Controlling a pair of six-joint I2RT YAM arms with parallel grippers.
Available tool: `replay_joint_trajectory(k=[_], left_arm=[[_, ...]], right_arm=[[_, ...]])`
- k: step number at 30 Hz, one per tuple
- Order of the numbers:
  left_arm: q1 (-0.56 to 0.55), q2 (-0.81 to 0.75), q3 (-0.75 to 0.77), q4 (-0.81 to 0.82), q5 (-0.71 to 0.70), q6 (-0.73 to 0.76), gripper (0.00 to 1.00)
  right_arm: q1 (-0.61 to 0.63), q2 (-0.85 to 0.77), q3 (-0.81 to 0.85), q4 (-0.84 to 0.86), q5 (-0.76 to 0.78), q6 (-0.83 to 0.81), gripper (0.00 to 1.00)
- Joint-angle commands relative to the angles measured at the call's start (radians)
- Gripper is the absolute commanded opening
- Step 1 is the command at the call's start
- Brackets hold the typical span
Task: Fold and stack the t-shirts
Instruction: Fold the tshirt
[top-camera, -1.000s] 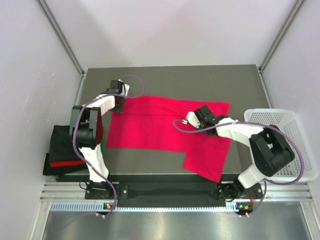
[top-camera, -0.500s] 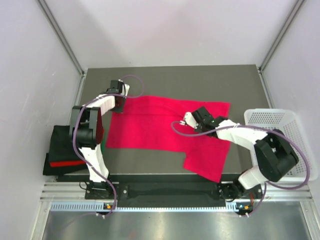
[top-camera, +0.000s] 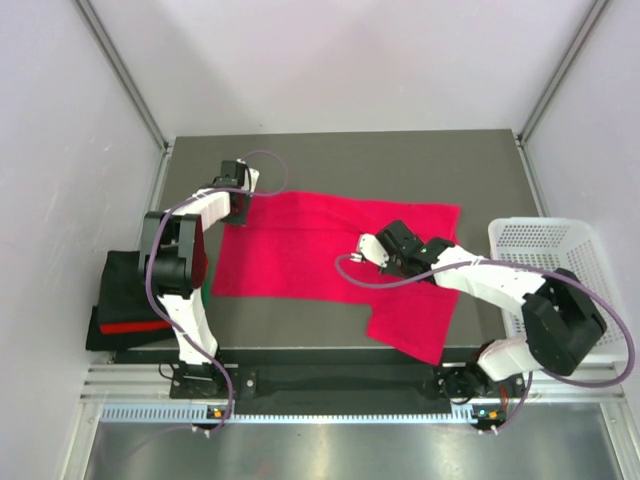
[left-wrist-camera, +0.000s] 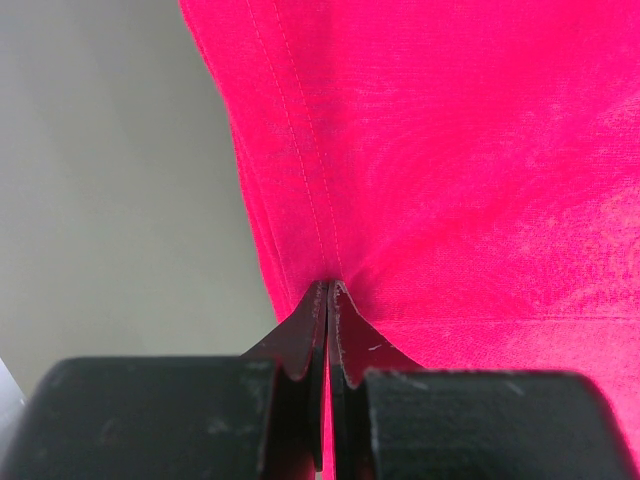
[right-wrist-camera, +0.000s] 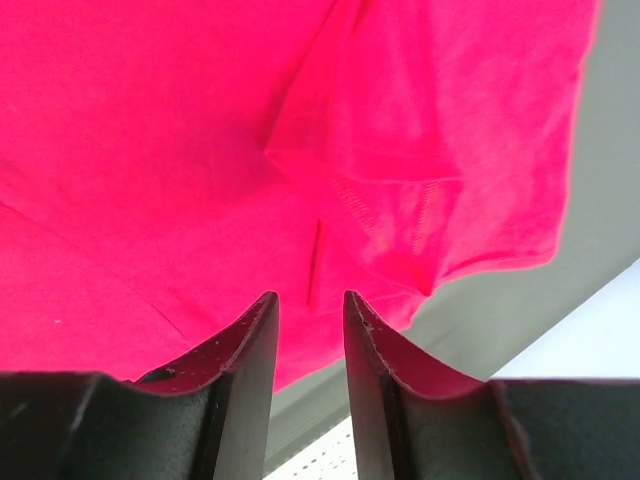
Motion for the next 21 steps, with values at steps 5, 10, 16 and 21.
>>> replay_joint_trajectory(k=[5,10,16,21], left_arm=[[0.004,-0.021,-0.011,-0.002,0.001,0.007,0.00],[0.004,-0.020,-0.014,-0.002,0.000,0.007,0.00],[0.004,-0.017,-0.014,0.000,0.000,0.009,0.00],[0.004,-0.015,-0.014,0.000,0.001,0.006,0.00]], right_arm=[[-0.064,0.090,-0.021,0.136,0.054,-0.056,0.32],[-0.106,0.139,-0.004,0.166,0.067,-0.077,0.31],[-0.147,0.184,-0.009,0.212,0.075,-0.097,0.29],[-0.168,0.205,-0.013,0.246,0.080,-0.104,0.28]])
